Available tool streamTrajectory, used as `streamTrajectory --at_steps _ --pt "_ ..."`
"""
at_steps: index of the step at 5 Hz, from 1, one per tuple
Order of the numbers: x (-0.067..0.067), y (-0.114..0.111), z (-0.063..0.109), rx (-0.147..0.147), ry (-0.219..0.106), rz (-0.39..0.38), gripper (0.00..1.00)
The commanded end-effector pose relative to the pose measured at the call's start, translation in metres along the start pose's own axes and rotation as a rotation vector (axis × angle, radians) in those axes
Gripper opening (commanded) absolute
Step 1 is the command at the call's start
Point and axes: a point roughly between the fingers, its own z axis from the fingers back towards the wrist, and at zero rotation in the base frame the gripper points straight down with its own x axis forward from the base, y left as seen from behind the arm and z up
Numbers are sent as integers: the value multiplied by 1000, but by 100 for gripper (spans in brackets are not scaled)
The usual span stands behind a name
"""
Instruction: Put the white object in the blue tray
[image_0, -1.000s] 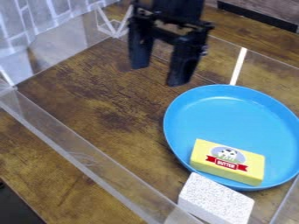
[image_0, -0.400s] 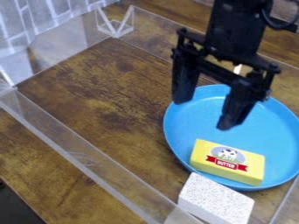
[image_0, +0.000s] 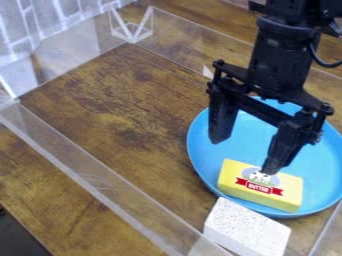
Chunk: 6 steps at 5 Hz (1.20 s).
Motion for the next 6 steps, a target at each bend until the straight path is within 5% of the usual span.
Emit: streamTrajectory --at_steps 1,4,6 --pt "3 -7 10 -19 -30 -49 100" --pt "12 -11 10 -16 -40 -12 100" --pt "20 -29 26 -7 -35 29 100"
